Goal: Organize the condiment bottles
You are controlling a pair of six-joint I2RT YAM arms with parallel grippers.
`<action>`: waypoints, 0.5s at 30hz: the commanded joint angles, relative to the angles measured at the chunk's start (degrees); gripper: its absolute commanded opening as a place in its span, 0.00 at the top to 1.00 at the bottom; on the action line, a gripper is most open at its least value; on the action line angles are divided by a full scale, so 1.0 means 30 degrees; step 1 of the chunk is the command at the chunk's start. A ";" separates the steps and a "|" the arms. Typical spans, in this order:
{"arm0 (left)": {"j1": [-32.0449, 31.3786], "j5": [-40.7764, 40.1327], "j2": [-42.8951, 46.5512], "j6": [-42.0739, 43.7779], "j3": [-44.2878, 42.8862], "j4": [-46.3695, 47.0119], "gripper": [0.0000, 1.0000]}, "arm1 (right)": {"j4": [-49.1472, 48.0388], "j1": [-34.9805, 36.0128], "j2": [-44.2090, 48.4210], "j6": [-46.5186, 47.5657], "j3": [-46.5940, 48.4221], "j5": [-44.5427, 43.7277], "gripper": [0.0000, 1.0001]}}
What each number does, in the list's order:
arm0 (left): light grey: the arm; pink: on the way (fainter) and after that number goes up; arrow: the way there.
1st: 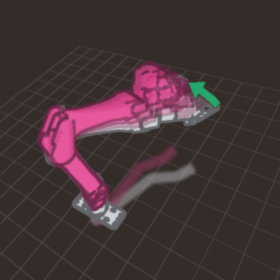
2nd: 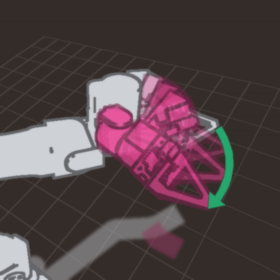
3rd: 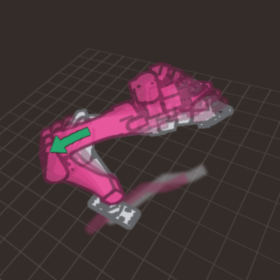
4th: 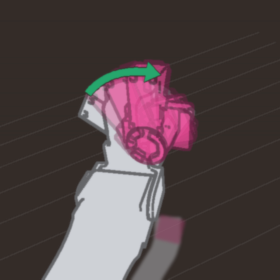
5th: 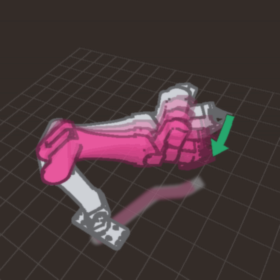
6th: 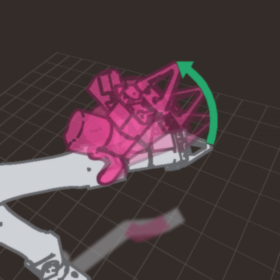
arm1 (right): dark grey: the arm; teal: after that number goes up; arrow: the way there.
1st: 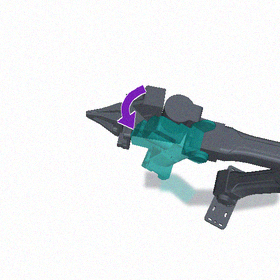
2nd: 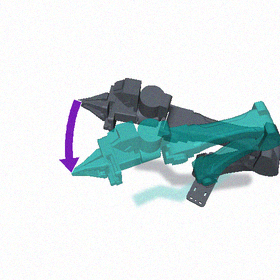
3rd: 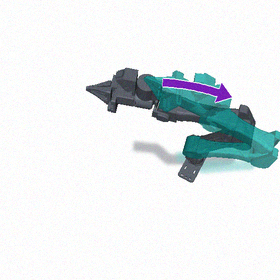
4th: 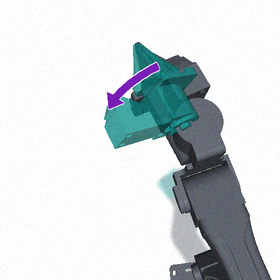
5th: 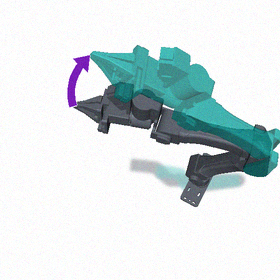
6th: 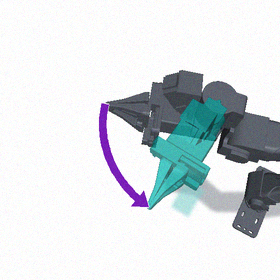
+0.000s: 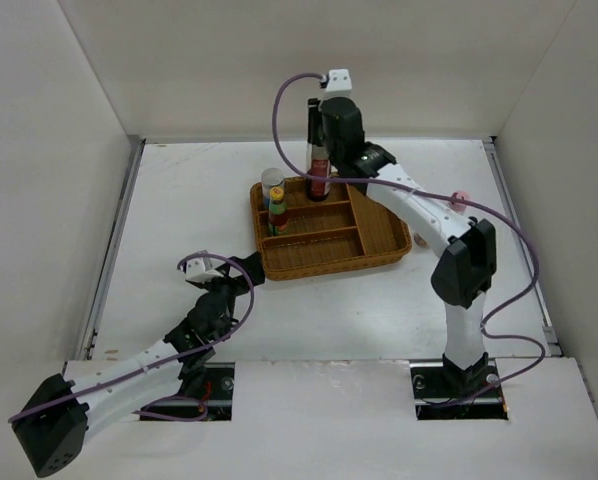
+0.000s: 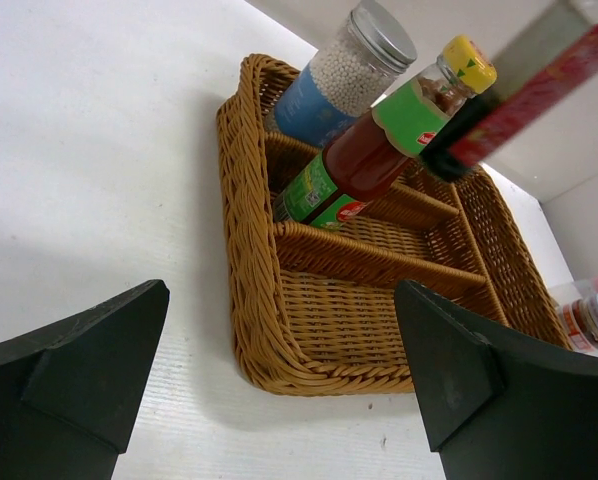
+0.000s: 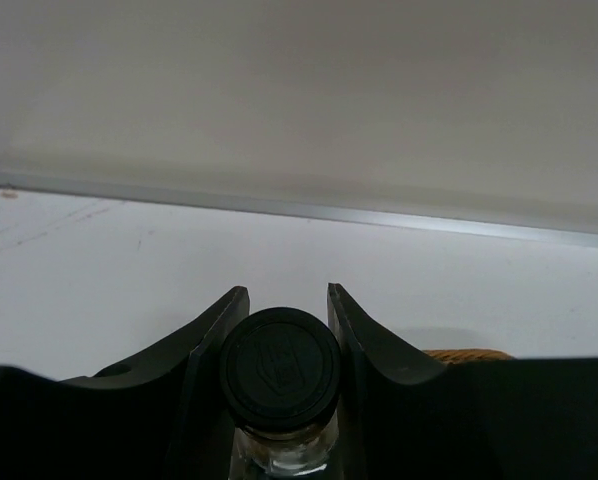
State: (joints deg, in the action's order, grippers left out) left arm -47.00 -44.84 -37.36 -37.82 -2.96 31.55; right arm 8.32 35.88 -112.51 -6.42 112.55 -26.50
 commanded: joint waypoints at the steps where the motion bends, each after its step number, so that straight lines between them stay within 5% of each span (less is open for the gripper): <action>1: -0.0049 -0.0112 0.0208 -0.0136 0.0958 0.0880 0.00 | -0.2743 0.0504 -0.0229 -0.0381 0.2032 0.0162 0.76; 15: -0.0224 -0.0141 0.0297 -0.0137 0.0958 0.0938 0.00 | -0.4119 0.1911 -0.1082 -0.1025 -0.1155 -0.0014 0.71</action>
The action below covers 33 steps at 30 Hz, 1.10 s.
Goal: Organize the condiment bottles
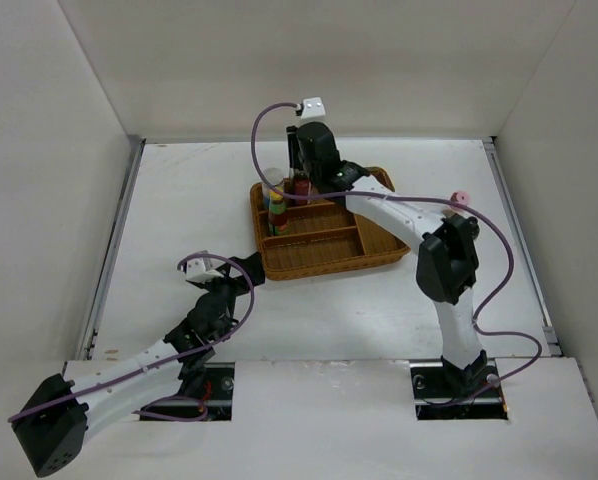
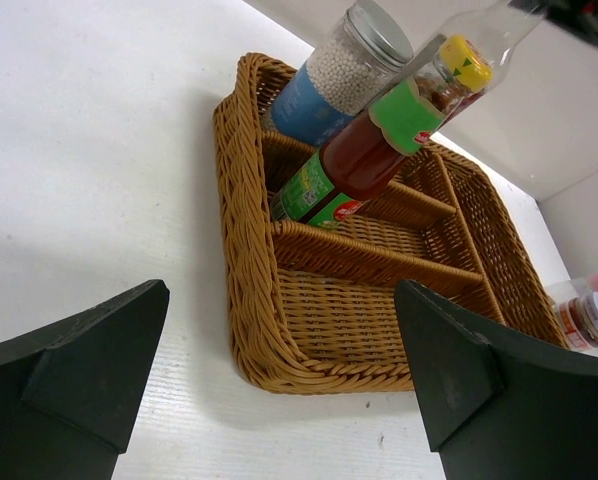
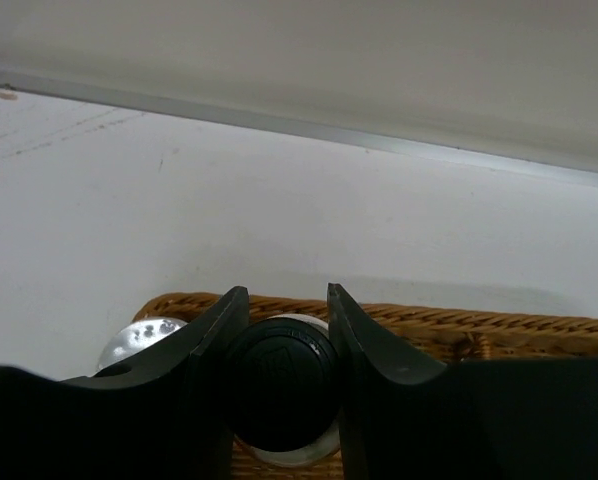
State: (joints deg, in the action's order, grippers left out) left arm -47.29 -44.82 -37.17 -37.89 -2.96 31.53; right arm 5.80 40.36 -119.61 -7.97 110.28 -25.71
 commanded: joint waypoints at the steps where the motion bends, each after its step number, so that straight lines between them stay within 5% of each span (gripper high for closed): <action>1: -0.0159 -0.0149 0.0115 -0.0114 0.0958 0.1004 0.00 | -0.3427 0.0506 0.1345 -0.0537 -0.0837 -0.0305 0.68; 14: -0.0160 -0.0149 0.0232 -0.0085 0.0958 0.0945 0.00 | -0.4454 0.1092 0.4797 -0.0772 -0.4237 -0.0394 0.18; 22: -0.0160 -0.0149 0.0143 -0.0085 0.0929 0.0888 0.00 | -0.4600 -0.0018 1.1620 -0.2029 -1.1671 -0.0802 0.10; 29: -0.0336 -0.0178 -0.0120 -0.0085 0.0899 0.1092 0.00 | -0.3022 -0.4584 1.9265 -0.4958 -2.0431 -0.3434 0.11; 33: -0.0570 -0.0148 0.0027 -0.0114 0.0841 0.1121 0.00 | -0.0859 -0.7133 2.1995 -0.5575 -2.2723 -0.5602 0.08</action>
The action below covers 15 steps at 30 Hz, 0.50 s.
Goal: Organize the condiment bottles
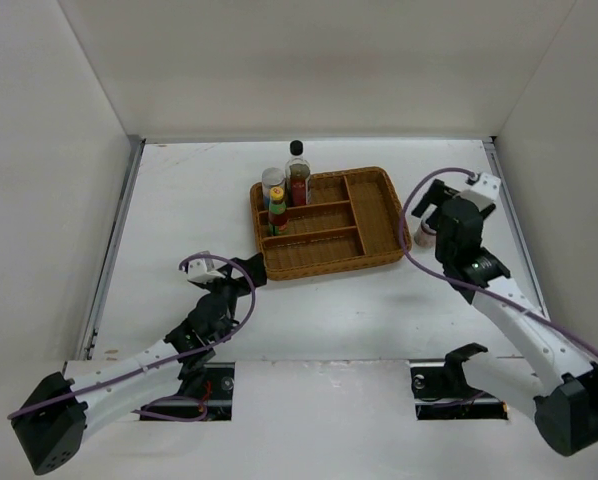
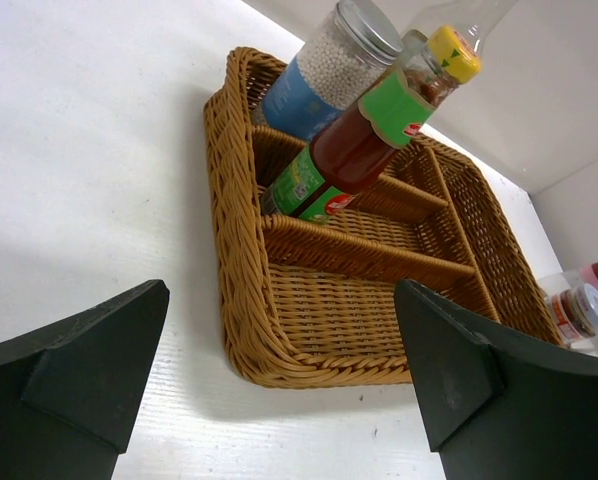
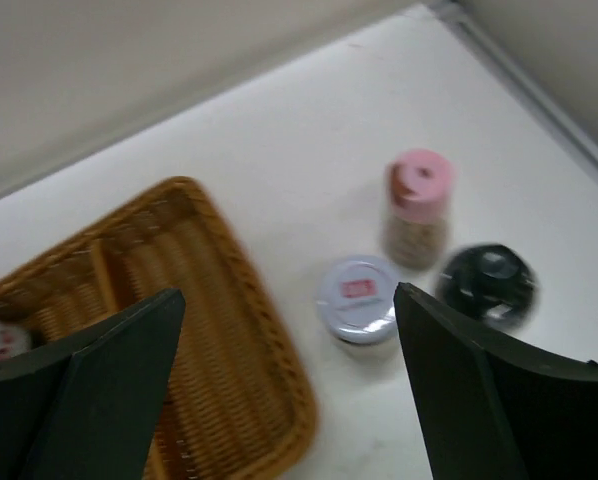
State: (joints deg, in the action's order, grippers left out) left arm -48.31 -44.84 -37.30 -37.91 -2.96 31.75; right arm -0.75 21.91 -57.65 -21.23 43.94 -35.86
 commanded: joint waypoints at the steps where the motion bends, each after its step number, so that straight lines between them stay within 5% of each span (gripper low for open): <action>1: -0.0257 -0.0170 -0.0191 -0.0107 0.0841 0.1106 0.00 | 0.1828 -0.1455 0.1432 -0.1241 -0.0673 -0.2431 0.06; 6: -0.0227 0.0034 -0.0283 -0.0107 0.0811 0.1254 0.00 | 0.3678 -0.3422 -0.0468 -0.1301 0.0088 -0.1642 0.00; 15: -0.0315 0.0035 -0.0485 -0.0136 0.0782 0.1283 0.00 | 0.2302 -0.5323 -0.2081 -0.1681 -0.1025 -0.0621 0.00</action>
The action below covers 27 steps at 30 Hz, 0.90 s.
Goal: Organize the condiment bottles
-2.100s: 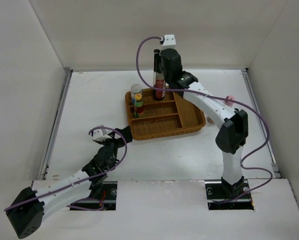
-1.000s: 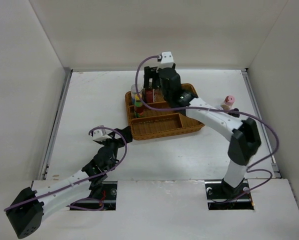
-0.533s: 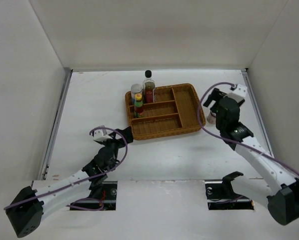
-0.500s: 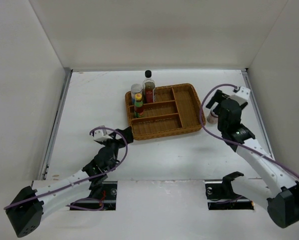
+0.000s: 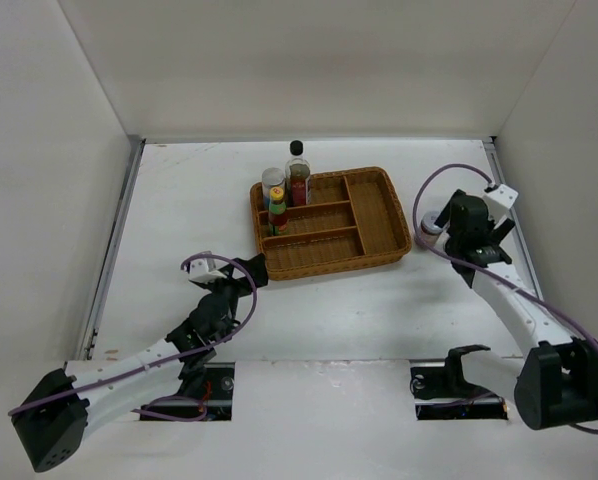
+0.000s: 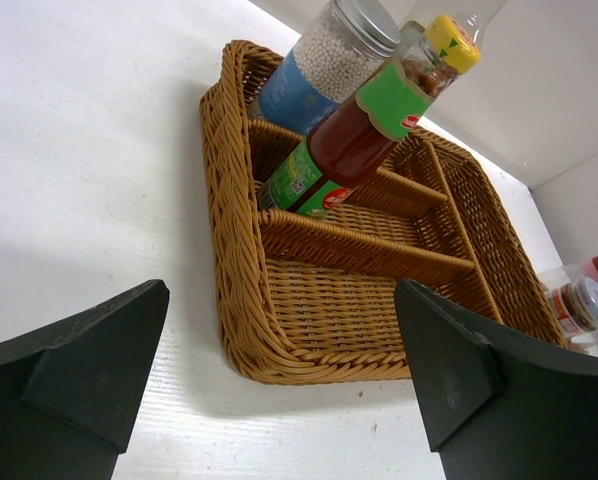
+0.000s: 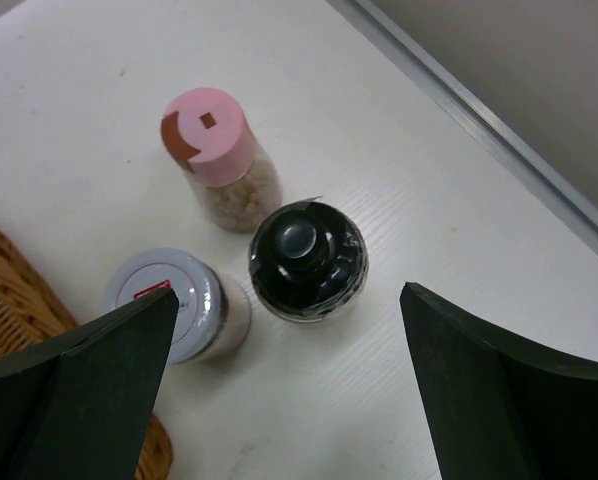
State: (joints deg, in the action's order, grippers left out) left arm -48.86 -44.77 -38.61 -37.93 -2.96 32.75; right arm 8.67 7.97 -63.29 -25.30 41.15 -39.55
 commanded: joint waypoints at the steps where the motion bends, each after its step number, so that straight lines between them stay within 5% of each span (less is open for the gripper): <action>1: -0.0075 -0.0016 -0.0224 -0.0129 0.0782 0.1006 0.00 | -0.0925 -0.1027 -0.0464 -0.0414 -0.0034 0.1050 0.00; 13: -0.0192 0.0072 -0.0049 -0.0129 0.0782 0.1035 0.00 | -0.4323 -0.2553 -0.4332 -0.0415 -0.0121 0.3398 0.10; 17: 0.0013 0.0158 -0.0255 -0.0158 0.0811 0.1036 0.00 | -0.5378 -0.2875 -0.4599 -0.0589 -0.0559 0.3077 0.26; 21: -0.0163 -0.0016 -0.0341 -0.0158 0.0782 0.1181 0.00 | -0.5438 -0.2993 -0.3226 -0.0941 -0.1438 0.2287 0.44; 27: -0.0367 -0.0045 -0.0430 -0.0158 0.0753 0.1328 0.00 | -0.3246 -0.1825 0.1810 -0.0620 -0.0799 0.0705 0.49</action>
State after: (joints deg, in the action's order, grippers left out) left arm -49.28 -44.58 -39.88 -37.95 -2.96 33.65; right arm -0.01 0.36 -65.78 -27.00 35.51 -32.84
